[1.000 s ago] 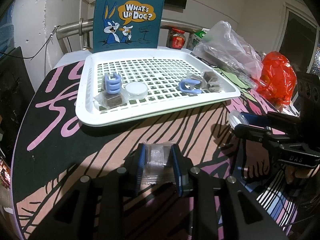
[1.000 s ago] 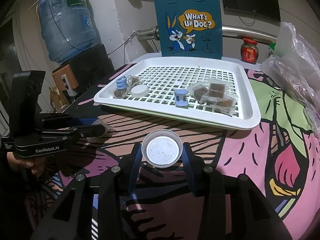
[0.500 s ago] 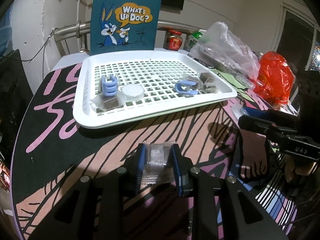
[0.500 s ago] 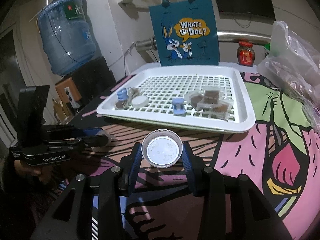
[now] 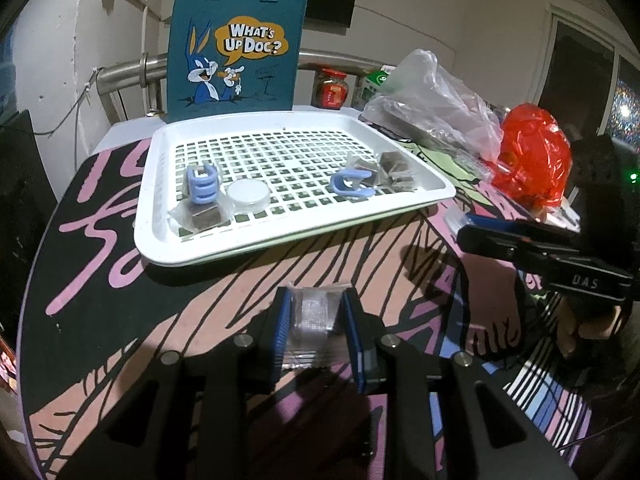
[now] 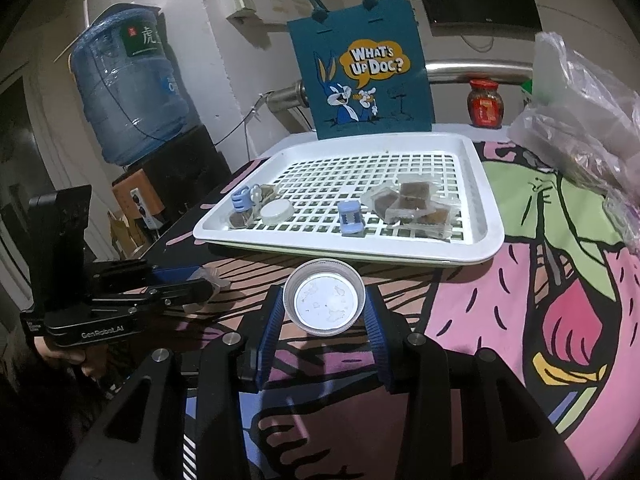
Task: Organize objects
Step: 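Carry the cube and lid over the white tray and open both grippers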
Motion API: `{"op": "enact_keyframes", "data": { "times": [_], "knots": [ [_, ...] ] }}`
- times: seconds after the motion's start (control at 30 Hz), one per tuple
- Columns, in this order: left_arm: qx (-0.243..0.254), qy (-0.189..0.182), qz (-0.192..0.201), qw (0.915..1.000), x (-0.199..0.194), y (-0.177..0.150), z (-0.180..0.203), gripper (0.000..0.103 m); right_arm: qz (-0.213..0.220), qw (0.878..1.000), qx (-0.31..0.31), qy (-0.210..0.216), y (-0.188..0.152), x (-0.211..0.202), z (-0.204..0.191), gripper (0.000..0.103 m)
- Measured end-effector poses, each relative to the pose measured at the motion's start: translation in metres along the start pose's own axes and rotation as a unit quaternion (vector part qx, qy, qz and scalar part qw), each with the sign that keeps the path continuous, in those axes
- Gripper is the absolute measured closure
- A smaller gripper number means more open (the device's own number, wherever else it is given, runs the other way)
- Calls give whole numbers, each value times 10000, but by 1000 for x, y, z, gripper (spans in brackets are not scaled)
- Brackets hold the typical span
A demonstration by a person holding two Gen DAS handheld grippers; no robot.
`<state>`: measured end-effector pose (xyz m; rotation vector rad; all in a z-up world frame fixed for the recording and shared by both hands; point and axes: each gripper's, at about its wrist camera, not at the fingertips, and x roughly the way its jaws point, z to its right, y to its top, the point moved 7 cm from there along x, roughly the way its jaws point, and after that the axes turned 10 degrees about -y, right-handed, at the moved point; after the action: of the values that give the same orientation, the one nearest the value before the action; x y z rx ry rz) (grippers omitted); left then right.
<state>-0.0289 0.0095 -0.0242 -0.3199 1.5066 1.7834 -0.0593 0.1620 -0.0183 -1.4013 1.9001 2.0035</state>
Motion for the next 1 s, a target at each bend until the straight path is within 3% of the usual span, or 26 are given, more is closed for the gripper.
{"op": "enact_keyframes", "data": {
  "times": [0.2, 0.53, 0.73, 1.0],
  "knots": [
    [-2, -148, 25, 9999, -15, 11, -2, 78, -241, 9992, 323, 68, 2, 4, 14, 64],
    [294, 294, 454, 9981, -37, 80, -24, 78, 578, 9978, 305, 138, 88, -30, 35, 64],
    [-92, 313, 322, 9989, 1, 111, -46, 78, 444, 9975, 551, 54, 121, 9, 52, 64],
    [-276, 560, 104, 9980, 57, 120, -57, 78, -166, 9966, 777, -226, 120, 81, 65, 64]
  ]
}}
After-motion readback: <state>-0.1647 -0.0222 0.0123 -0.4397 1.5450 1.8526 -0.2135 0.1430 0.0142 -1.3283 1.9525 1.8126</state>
